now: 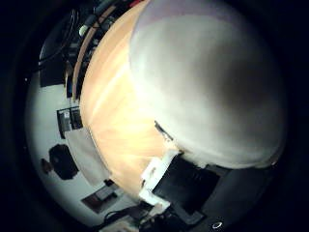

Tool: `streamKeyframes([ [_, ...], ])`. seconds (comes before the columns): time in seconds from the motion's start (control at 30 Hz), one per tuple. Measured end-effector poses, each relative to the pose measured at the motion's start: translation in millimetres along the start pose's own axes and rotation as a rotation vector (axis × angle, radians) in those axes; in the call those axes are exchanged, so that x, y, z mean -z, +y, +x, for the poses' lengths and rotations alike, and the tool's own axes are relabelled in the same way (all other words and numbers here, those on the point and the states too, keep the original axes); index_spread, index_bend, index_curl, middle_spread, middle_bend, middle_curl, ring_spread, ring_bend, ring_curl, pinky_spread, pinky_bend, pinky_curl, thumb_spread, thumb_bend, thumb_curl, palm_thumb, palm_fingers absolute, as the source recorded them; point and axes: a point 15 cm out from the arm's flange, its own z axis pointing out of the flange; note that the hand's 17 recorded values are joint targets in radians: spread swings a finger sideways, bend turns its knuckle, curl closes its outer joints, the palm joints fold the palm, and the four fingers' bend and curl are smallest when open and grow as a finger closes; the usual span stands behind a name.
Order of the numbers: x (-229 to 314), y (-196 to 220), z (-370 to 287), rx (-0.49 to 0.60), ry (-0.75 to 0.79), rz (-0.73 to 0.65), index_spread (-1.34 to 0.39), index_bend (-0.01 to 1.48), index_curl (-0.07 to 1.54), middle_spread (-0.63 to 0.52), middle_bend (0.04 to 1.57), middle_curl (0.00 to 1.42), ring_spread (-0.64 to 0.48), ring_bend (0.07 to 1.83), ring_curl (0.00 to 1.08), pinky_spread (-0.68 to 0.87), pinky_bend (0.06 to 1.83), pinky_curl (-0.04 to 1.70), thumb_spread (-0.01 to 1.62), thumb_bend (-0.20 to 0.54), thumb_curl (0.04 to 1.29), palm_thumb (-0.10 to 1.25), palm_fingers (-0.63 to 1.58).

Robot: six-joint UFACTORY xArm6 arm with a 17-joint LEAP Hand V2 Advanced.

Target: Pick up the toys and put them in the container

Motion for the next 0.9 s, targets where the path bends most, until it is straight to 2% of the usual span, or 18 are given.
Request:
streamKeyframes([
  [0.13,6,1,-4,0.005,0.003,0.008,-0.44,0.18,0.19,-0.35,0.59,0.52,-0.33,1.22,0.46,-0.41,1.40,0.38,1.18,0.208,0.39,0.84,0.95],
  [0.37,31,3,-10,0.012,0.012,0.046,-0.50,0.28,0.28,-0.42,0.70,0.60,-0.33,1.18,0.47,-0.46,1.26,0.37,1.16,0.231,0.43,1.00,1.13],
  [0.7,84,16,-16,0.020,0.028,0.111,-0.54,0.34,0.38,-0.45,0.71,0.65,-0.33,1.19,0.48,-0.48,1.21,0.38,1.12,0.162,0.45,1.04,1.16],
  [0.9,119,32,-46,0.070,0.030,0.138,-0.55,0.34,0.44,-0.46,0.74,0.67,-0.32,1.20,0.49,-0.50,1.19,0.39,1.10,0.101,0.45,1.04,1.16],
])
